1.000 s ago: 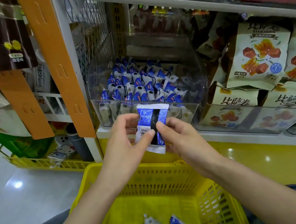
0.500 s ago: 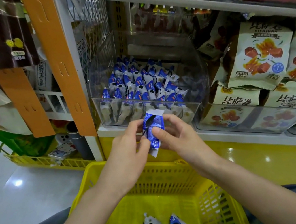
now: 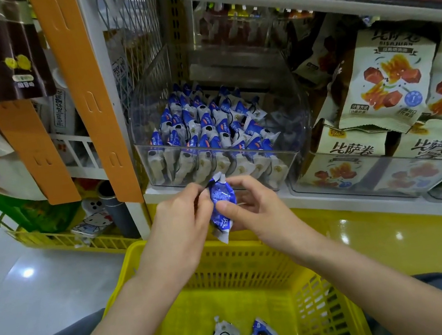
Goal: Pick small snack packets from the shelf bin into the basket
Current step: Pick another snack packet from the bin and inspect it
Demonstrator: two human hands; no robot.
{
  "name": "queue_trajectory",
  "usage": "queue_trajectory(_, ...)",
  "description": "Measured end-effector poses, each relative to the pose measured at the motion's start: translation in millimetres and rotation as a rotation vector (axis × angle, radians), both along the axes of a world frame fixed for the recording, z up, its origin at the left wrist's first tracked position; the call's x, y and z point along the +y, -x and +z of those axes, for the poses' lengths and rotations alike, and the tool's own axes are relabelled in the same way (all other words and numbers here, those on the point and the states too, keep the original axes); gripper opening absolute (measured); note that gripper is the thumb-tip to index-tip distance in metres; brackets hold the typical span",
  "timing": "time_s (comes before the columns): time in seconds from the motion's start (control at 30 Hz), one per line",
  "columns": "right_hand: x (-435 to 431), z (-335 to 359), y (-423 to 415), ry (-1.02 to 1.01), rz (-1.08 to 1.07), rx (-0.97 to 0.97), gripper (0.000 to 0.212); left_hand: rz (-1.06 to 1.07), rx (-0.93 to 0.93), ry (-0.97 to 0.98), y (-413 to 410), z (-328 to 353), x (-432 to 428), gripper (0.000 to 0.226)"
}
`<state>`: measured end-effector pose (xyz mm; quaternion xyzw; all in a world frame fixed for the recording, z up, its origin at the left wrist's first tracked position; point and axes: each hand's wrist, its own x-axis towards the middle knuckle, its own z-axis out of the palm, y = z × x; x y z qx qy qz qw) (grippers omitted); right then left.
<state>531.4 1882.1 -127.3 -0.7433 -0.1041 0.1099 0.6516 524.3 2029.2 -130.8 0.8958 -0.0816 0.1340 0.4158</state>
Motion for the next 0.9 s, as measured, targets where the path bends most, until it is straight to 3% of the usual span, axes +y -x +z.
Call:
queue_trajectory(0.23, 0.9, -6.5, -2.4, 0.08, -0.028, -0.07, 0.025, -0.005, 0.038, 0.032, 0.1, 2.3, 0.3, 0.031)
queue_trajectory(0.37, 0.7, -9.2, -4.9, 0.061, -0.095, -0.064, 0.026, -0.065, 0.264, 0.338, -2.6, 2.2, -2.8, 0.021)
queue_trajectory(0.6, 1.5, -4.0, -4.1, 0.015, -0.1, -0.031, 0.014, -0.11, 0.234, 0.306, -3.6, -0.2, -3.3, 0.024)
queue_trajectory(0.9, -1.4, -4.2, -10.9, 0.141, -0.164, -0.067, 0.054, -0.185, 0.354, 0.635, 0.0, 7.4, -6.7, 0.026)
